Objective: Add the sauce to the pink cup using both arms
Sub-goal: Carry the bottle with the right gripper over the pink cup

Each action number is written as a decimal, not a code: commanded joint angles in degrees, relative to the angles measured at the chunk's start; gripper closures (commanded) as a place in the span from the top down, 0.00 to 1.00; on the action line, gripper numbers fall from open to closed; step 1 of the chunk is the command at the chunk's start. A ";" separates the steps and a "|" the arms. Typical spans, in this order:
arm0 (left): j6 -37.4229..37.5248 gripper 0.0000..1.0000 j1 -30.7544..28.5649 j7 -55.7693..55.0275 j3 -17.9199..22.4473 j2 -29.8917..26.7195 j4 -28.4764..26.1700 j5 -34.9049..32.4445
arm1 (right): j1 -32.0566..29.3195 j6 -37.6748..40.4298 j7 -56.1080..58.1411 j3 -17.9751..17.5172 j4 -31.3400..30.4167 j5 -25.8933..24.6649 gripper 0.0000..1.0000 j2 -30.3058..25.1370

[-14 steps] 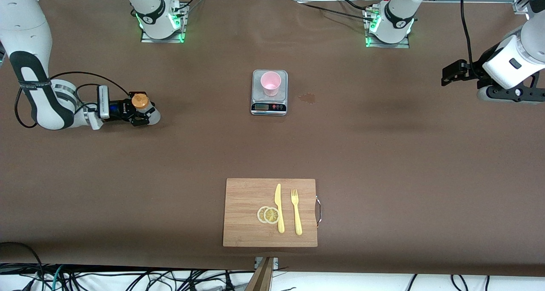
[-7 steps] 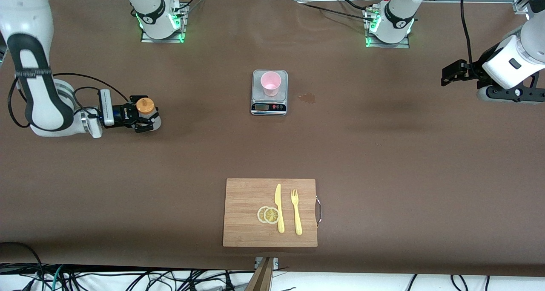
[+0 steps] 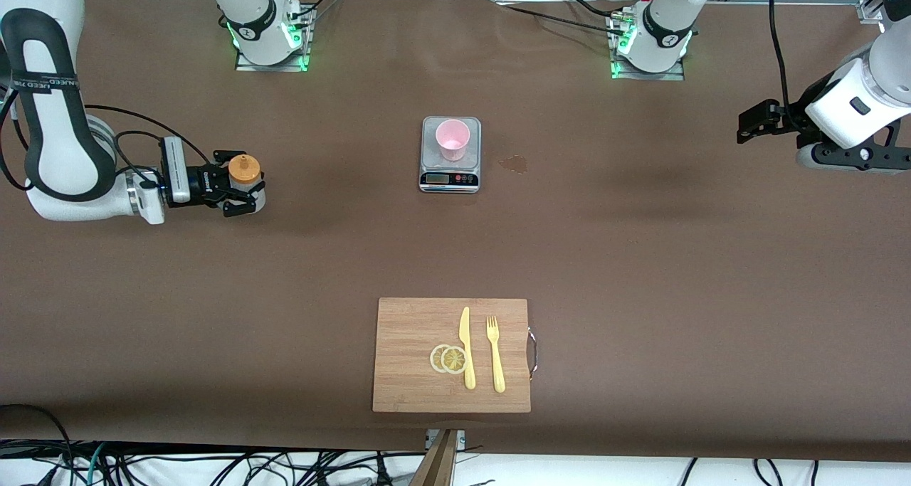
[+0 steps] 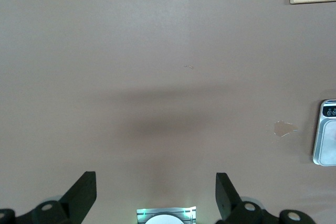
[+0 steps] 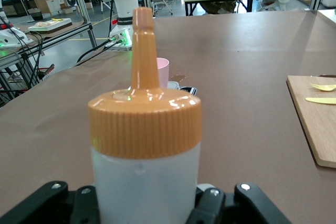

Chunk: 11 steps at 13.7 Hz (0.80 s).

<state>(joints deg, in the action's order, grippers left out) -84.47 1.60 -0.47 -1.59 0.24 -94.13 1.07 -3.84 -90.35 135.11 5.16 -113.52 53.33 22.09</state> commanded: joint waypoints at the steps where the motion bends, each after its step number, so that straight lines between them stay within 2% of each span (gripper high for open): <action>1: 0.97 1.00 -0.37 1.17 -0.08 0.20 1.14 1.48 | 3.48 -2.80 -8.08 0.29 -0.38 -2.61 0.13 -5.11; 8: 0.97 1.00 -0.37 1.17 -0.08 0.12 1.14 1.48 | 14.20 -10.54 -30.14 0.37 -0.30 -15.34 0.13 -11.62; 11: 0.97 1.00 -0.45 1.17 -0.08 0.20 1.14 1.48 | 17.46 -11.25 -35.16 0.29 -1.00 -17.64 0.13 -13.29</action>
<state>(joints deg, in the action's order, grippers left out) -84.47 1.60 -0.47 -1.60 0.24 -94.13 1.08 11.57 -100.82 103.39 5.04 -113.04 37.70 11.24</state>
